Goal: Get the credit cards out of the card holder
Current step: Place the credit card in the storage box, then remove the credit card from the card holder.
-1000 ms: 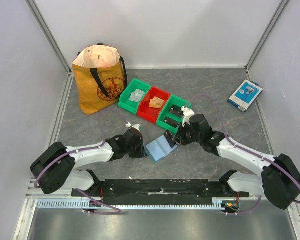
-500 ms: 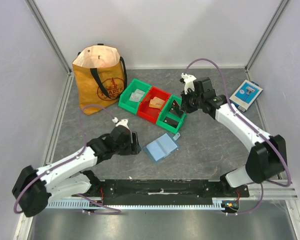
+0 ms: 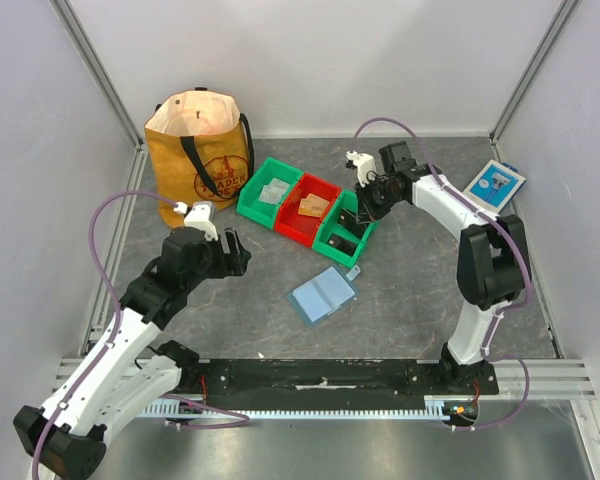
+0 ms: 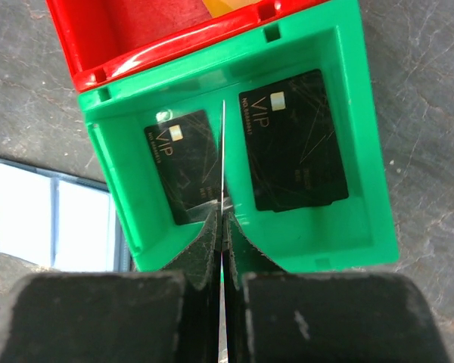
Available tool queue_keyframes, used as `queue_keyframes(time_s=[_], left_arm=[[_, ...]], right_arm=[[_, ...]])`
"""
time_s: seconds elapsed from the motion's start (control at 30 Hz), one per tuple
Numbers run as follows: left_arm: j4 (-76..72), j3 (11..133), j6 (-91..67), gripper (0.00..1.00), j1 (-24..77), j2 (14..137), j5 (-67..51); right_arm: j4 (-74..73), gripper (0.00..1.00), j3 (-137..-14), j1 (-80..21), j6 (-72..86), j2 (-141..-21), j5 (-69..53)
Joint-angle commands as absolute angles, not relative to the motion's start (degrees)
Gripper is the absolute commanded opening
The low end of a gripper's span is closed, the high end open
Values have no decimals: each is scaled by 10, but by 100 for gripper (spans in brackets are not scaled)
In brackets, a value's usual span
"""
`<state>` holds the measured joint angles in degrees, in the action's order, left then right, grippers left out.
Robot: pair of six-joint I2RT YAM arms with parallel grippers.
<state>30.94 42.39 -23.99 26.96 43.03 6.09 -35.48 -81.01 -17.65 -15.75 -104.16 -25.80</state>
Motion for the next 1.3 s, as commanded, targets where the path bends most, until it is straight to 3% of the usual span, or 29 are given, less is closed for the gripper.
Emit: queue_keyframes(time_s=[0.0, 0.07, 0.17, 0.33, 0.53, 0.7, 0.9, 1.27], left_arm=[[298, 407, -187, 83, 262, 442, 70], [302, 406, -178, 83, 260, 440, 94], [297, 401, -175, 83, 260, 432, 102], [297, 400, -172, 83, 258, 439, 99], [297, 403, -172, 83, 254, 452, 97], [299, 403, -175, 83, 247, 452, 99], [299, 403, -178, 83, 243, 455, 103], [299, 405, -180, 82, 237, 466, 106]], right_arm=[[-386, 0, -867, -168, -212, -1090, -280], [-388, 2, -881, -167, -220, -1109, -268], [-388, 12, -903, -167, -223, -1124, -230], [-379, 46, -926, -170, -199, -1092, -152], [-300, 66, -833, -251, -135, -967, -6], [-208, 74, -680, -365, -39, -848, 35], [-158, 76, -544, -530, 54, -774, 130], [-111, 84, -495, -693, 177, -854, 273]])
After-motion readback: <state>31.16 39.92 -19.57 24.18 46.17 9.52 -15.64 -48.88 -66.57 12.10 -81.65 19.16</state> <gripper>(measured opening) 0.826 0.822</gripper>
